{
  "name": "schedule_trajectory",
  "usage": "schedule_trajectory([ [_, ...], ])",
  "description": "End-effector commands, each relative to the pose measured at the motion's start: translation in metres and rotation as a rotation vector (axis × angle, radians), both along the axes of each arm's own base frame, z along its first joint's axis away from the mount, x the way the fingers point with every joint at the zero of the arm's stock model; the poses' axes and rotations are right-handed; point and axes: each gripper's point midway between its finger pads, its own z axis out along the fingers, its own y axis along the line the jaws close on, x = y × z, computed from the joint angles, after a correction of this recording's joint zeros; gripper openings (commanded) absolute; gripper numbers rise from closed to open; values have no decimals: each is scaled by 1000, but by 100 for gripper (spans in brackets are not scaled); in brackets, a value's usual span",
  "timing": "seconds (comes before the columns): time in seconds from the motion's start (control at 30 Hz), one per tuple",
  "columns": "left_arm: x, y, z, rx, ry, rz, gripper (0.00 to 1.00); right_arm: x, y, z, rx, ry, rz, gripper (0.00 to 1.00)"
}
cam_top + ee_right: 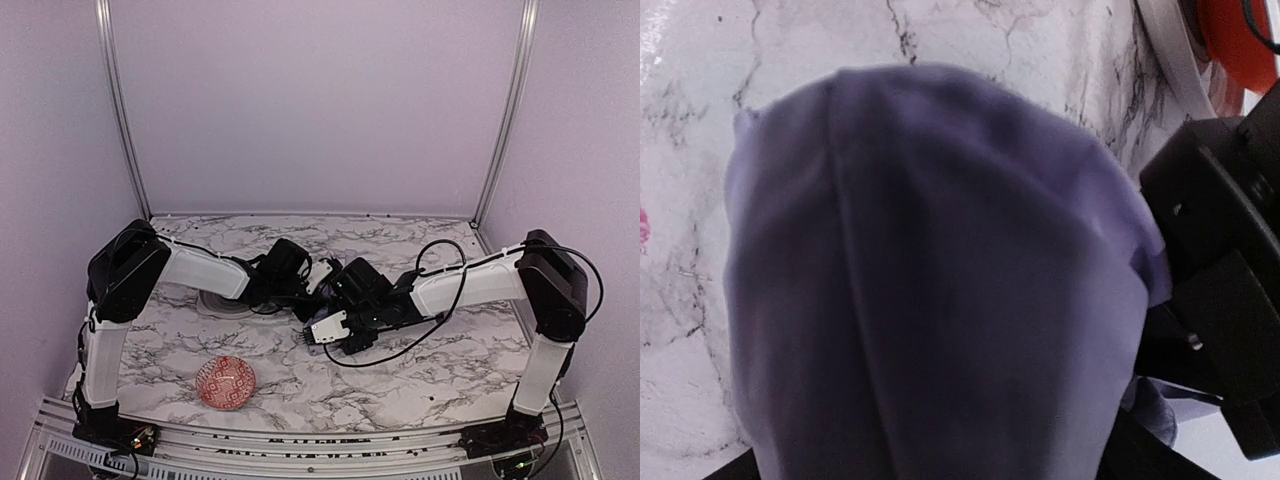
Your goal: Put away the umbrella
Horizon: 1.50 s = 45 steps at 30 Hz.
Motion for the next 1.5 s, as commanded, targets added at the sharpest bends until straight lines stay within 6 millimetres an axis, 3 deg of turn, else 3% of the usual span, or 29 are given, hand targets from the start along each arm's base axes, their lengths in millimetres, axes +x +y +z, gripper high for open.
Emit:
schedule_trajectory([
  [0.0, -12, 3, -20, 48, 65, -39, 0, 0, -34, -35, -185, 41, -101, 76],
  [0.2, 1, -4, 9, -8, 33, -34, 3, -11, -31, -35, -148, 107, -110, 45],
  [0.27, 8, -4, 22, -33, 21, -19, 23, -13, -29, -32, -129, 122, -120, 40],
  [0.33, 17, -1, 36, -58, 5, 2, 49, -15, -25, -25, -94, 137, -123, 36],
  [0.43, 35, 7, 60, -85, -53, 48, 77, -19, -18, -10, -20, 167, -122, 28],
  [0.5, 52, 18, 79, -85, -109, 99, 89, -16, -12, 9, 66, 188, -136, 26],
  [0.6, 81, 45, 109, -90, -194, 211, 98, -4, -11, 42, 233, 244, -172, 23],
  [0.73, 102, 83, 151, -154, -288, 318, 99, 16, -20, 79, 458, 357, -223, 17],
  [0.83, 87, 91, 155, -153, -312, 285, 98, 27, -29, 99, 577, 440, -257, 15],
  [1.0, 35, 72, 144, -202, -248, 74, 69, 44, -50, 144, 792, 563, -258, 14],
  [1.1, -16, 43, 132, -201, -253, -107, 61, 54, -60, 162, 849, 547, -272, 13],
  [1.17, -41, 29, 127, -215, -265, -195, 61, 55, -61, 165, 835, 520, -263, 13],
  [1.23, -53, 20, 127, -232, -276, -239, 61, 57, -64, 165, 818, 494, -267, 13],
  [1.37, -55, 14, 134, -266, -293, -249, 61, 62, -67, 153, 784, 465, -322, 13],
  [1.47, -55, 9, 128, -259, -304, -255, 59, 59, -61, 144, 738, 439, -335, 13],
])
